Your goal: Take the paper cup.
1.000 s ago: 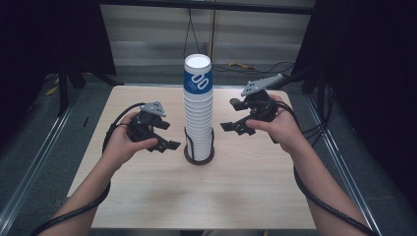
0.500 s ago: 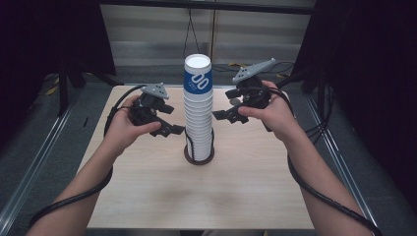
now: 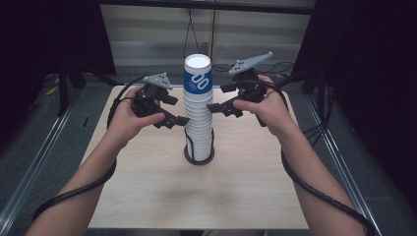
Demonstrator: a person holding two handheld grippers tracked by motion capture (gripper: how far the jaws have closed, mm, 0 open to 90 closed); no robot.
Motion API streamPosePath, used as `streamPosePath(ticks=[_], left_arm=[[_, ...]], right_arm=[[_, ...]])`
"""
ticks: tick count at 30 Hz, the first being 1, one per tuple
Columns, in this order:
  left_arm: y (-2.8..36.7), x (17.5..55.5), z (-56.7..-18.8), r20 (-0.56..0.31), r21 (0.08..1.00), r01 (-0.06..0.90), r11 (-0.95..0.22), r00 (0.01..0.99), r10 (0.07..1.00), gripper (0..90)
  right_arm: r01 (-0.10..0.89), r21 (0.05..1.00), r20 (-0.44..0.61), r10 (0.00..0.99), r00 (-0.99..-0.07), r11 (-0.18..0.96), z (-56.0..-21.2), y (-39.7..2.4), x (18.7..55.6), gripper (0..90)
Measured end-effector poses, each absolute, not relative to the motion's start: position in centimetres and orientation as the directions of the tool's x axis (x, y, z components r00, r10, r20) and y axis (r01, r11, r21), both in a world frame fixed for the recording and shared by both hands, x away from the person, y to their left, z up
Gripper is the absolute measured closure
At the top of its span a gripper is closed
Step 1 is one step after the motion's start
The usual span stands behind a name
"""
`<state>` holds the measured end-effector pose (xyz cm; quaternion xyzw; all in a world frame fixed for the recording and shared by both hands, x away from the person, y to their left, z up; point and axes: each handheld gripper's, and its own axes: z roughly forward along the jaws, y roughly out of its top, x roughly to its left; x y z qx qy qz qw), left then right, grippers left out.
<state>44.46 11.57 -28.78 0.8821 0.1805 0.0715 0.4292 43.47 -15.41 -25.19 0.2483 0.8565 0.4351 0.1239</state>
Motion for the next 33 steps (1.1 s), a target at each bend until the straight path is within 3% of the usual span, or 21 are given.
streamPosePath(ticks=[18,24,33], left_arm=[[10.7,44.9,-27.9,-0.014,0.791,0.235,-0.565,0.93,0.367,16.5],[10.1,45.0,-27.4,-0.005,0.81,0.216,-0.545,0.932,0.362,15.6],[9.5,45.5,-27.5,-0.023,0.839,0.231,-0.493,0.92,0.392,15.4]], right_arm=[[0.289,0.851,0.014,0.531,-0.847,0.438,-24.6,-12.1,44.7,12.6],[0.306,0.871,0.054,0.544,-0.837,0.384,-24.6,-11.9,45.0,13.5],[0.299,0.871,0.039,0.553,-0.833,0.39,-24.6,-11.6,44.9,15.0]])
